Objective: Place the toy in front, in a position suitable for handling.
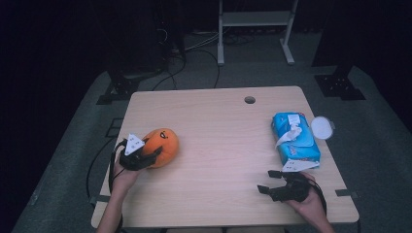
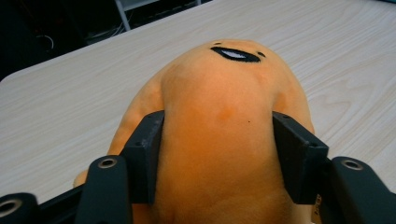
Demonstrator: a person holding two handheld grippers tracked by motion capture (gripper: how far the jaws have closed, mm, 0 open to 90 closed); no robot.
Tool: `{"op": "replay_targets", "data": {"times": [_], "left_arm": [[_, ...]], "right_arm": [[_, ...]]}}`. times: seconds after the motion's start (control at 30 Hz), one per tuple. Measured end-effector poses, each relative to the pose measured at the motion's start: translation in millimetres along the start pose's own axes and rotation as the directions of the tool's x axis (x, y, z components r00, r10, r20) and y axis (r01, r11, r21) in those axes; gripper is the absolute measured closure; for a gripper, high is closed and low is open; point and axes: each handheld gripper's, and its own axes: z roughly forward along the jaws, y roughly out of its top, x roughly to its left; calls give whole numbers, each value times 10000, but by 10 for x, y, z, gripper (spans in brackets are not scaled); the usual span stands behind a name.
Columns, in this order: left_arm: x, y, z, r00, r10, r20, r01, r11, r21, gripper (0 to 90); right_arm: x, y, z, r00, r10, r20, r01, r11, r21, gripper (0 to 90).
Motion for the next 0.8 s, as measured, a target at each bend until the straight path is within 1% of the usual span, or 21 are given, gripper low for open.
{"op": "replay_targets", "data": {"times": [0.1,0.17,0.27,0.4,0.53,0.7,0.8], "left_arm": [[-15,22,-15,9999,112,48,-112,9999,-18,431],[-22,34,-24,9999,88,135,-87,9999,-103,443],[-10,37,-39,9989,-159,446,171,9995,-269,458],[-3,52,-62,9968,-437,673,467,9979,-439,462],[-30,87,-76,9948,-482,898,536,9968,-587,469],[-88,129,-85,9895,-473,1366,590,9948,-829,495],[-151,187,-113,9819,-391,1853,623,9907,-1211,505]], "right_arm": [[4,2,-3,10000,-29,0,29,10000,-29,210],[3,2,-3,10000,-23,-7,23,10000,-31,210],[1,1,-3,10000,-26,-12,26,10000,-34,210],[3,3,-3,10000,-25,-10,25,10000,-36,210],[-1,2,-2,10000,-16,-5,16,10000,-40,210],[1,2,-4,10000,-25,2,25,10000,-47,210],[0,2,-4,10000,-13,-2,13,10000,-51,210]]}}
